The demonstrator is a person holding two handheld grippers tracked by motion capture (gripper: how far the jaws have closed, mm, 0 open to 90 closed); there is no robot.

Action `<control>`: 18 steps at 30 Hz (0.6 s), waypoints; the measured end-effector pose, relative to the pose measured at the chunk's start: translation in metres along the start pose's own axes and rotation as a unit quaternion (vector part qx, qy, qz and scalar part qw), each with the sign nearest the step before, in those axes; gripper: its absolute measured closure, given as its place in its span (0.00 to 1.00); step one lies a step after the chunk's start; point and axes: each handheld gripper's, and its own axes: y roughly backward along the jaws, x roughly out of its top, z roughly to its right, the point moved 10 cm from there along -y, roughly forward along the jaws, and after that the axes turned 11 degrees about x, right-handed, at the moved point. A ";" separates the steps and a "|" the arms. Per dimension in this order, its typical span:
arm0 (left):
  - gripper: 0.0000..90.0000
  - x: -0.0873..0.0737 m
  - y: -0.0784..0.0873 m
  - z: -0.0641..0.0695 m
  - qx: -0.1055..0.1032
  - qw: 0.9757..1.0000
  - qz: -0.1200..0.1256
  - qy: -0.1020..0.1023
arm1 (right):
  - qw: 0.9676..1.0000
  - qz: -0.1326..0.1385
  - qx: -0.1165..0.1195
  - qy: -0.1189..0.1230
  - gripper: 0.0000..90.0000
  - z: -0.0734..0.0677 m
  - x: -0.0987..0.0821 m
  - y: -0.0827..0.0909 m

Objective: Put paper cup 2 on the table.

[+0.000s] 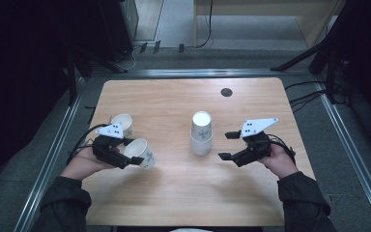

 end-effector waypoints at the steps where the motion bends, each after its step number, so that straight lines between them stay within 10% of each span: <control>1: 0.29 -0.002 0.001 -0.001 0.001 1.000 -0.002 0.003 | 1.000 0.000 -0.002 0.002 0.25 0.002 0.000 0.000; 18: 0.29 -0.037 0.012 -0.034 0.054 0.997 -0.030 0.041 | 1.000 0.000 -0.019 -0.015 0.25 0.019 -0.002 0.004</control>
